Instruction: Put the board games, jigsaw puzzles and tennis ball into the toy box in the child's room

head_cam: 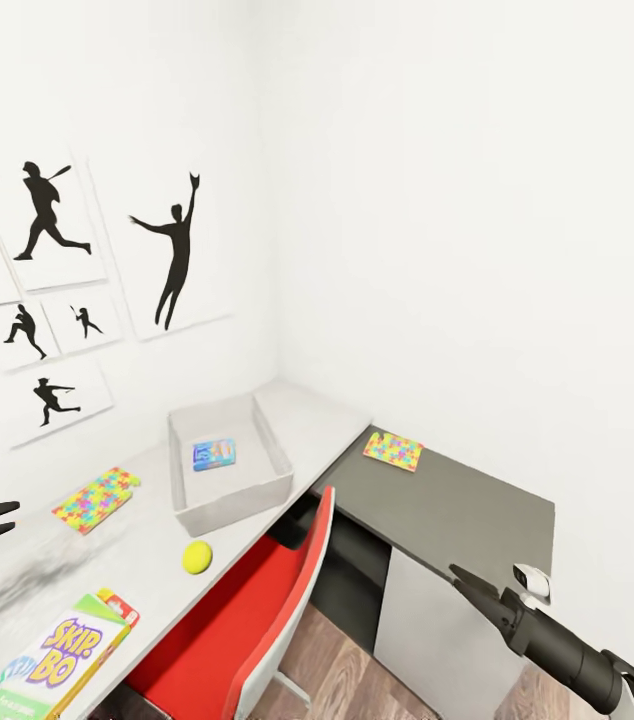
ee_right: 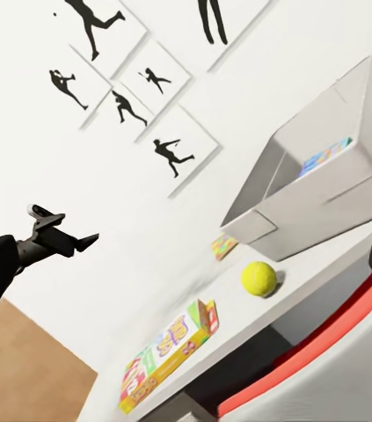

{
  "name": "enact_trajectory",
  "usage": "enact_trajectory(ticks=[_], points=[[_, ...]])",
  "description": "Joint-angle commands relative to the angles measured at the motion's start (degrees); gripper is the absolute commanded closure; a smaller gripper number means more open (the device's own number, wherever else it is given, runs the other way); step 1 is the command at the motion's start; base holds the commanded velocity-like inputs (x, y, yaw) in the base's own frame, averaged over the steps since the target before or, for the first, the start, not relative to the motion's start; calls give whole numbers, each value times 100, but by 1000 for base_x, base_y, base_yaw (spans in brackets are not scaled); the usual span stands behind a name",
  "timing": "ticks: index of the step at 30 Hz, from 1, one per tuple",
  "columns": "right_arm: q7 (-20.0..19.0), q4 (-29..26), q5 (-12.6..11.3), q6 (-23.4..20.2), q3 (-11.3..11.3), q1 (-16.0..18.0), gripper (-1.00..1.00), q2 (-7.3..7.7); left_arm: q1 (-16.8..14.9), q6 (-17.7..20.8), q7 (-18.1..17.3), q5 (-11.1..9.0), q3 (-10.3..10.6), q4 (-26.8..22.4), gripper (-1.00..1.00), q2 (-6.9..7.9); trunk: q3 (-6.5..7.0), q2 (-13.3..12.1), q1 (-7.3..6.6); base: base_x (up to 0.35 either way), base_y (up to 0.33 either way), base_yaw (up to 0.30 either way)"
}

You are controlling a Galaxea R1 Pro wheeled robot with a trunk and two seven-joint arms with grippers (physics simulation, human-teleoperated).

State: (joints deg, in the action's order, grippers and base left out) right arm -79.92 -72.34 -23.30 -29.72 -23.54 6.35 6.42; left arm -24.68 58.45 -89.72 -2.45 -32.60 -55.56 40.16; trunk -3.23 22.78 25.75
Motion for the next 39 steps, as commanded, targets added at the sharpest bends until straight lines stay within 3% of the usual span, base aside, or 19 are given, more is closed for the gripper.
enact_trajectory(ticks=[1, 16, 29, 39], points=[[-12, -2, -16, -60, 0, 3, -100, 0, -6, 61, -28, 9, -1, 1, -100, 1, -11, 14, 3, -88, 51, 0], [-4, 1, -14, -60, 7, 2, -100, 0, -5, 36, -28, 16, -1, 1, -100, 1, 22, 14, 3, -57, 10, -161], [1, 1, -24, -60, 7, 2, -100, 0, -6, 24, -28, 17, -1, 1, -100, 1, 65, 14, 3, -276, 0, -261], [4, 1, -10, -60, 7, 5, -100, 0, -5, 19, -28, 11, -1, 1, -100, 1, 73, 14, 3, -308, 0, -73]])
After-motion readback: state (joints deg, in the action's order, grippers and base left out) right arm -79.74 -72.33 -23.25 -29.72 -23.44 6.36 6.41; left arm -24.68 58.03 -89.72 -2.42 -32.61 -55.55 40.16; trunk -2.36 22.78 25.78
